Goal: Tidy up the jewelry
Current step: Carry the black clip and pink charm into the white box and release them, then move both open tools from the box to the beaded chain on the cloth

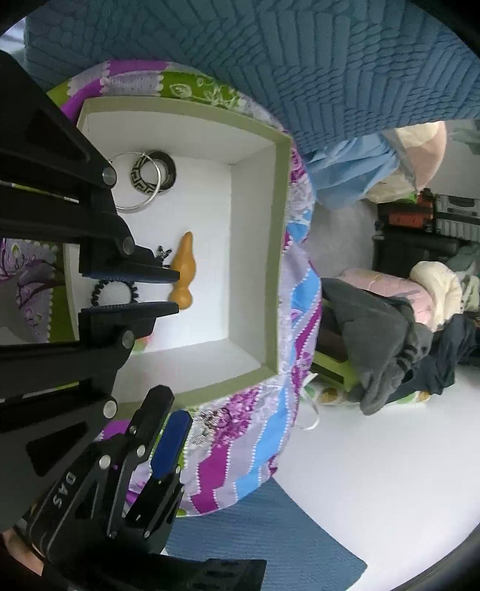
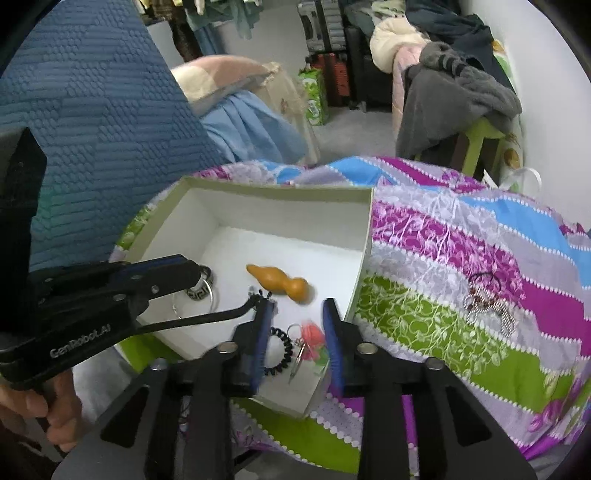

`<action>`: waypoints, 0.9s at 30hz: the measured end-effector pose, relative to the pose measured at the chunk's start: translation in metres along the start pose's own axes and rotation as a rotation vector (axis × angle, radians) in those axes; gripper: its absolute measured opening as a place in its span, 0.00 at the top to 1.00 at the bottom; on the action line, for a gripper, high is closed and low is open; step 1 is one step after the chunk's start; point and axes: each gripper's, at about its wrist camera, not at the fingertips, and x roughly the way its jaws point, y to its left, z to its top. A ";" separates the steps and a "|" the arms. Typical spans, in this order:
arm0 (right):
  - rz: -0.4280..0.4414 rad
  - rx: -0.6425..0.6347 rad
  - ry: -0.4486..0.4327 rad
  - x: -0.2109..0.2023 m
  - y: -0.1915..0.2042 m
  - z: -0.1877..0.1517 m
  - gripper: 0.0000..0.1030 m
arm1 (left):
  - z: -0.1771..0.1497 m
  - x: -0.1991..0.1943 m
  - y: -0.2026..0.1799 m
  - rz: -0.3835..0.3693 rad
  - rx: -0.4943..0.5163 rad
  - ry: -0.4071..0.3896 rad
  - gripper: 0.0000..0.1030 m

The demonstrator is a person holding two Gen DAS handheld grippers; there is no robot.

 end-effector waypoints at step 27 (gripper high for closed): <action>-0.146 0.064 -0.218 -0.110 -0.138 -0.008 0.71 | 0.044 0.018 -0.146 -0.184 0.091 -0.071 0.45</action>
